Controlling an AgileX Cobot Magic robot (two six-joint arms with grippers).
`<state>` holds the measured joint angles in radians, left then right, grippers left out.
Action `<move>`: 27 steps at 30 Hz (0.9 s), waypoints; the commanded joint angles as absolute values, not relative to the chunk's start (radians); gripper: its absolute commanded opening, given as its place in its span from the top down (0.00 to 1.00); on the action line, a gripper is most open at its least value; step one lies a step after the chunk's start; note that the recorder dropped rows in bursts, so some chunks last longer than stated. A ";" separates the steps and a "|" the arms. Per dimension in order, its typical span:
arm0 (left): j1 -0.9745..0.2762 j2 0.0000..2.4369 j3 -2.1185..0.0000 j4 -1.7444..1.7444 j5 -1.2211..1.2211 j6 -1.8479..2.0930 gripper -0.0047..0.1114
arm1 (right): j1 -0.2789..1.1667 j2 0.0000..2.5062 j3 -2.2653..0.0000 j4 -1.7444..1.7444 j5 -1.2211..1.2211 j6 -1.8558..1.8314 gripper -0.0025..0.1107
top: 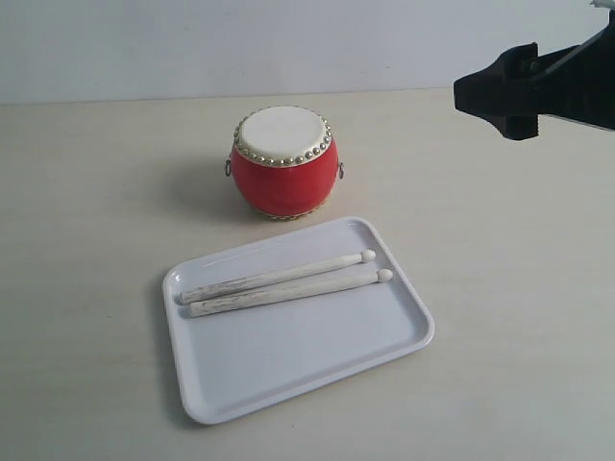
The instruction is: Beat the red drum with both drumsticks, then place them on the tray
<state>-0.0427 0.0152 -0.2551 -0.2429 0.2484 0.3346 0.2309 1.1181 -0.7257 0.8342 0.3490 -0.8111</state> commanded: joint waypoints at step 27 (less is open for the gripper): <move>-0.038 0.000 -0.137 0.127 0.309 -0.058 0.96 | 0.226 1.120 -0.723 0.829 0.345 -0.807 0.05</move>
